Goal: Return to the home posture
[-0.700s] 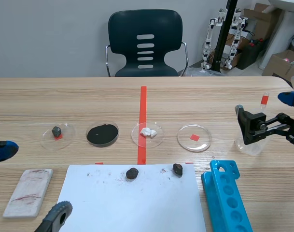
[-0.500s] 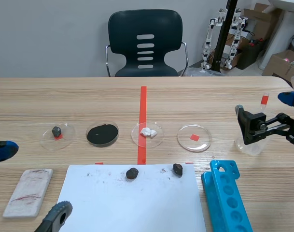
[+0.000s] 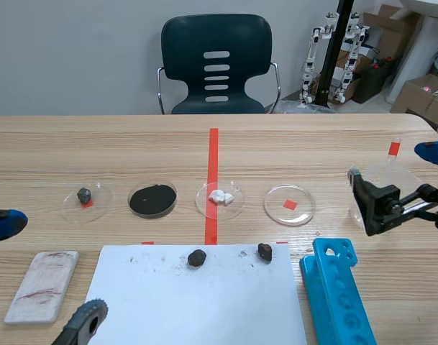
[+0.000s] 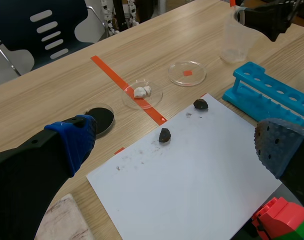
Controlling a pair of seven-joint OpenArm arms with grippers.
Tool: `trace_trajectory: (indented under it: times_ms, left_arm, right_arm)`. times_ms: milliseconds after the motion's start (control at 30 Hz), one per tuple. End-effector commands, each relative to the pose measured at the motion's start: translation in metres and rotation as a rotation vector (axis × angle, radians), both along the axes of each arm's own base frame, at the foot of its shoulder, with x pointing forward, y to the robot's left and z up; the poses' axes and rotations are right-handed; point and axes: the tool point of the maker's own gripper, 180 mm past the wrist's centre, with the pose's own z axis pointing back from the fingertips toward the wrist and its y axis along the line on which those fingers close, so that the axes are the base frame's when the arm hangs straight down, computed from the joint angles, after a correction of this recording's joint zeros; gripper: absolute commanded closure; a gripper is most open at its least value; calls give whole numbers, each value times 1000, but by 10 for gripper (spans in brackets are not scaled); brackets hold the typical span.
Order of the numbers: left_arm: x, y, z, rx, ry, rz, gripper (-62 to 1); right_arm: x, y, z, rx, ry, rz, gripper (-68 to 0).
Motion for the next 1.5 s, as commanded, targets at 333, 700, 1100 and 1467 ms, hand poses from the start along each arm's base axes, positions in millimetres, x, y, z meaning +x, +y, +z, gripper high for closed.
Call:
trace_trajectory:
  times_ms: [333, 700, 1100, 1467]
  left_arm:
    - [3, -1, 8, -16, -25, 0, -623]
    - [3, -1, 8, -16, -25, 0, -623]
    - [3, -1, 8, -16, -25, 0, -623]
    - [3, -1, 8, -16, -25, 0, -623]
  right_arm:
    - [-92, 61, 40, -49, 26, 189, -671]
    - [-153, 86, 39, -34, 117, 292, -671]
    - [-163, 91, 45, -27, 100, 366, -671]
    - [-163, 91, 45, -27, 100, 366, -671]
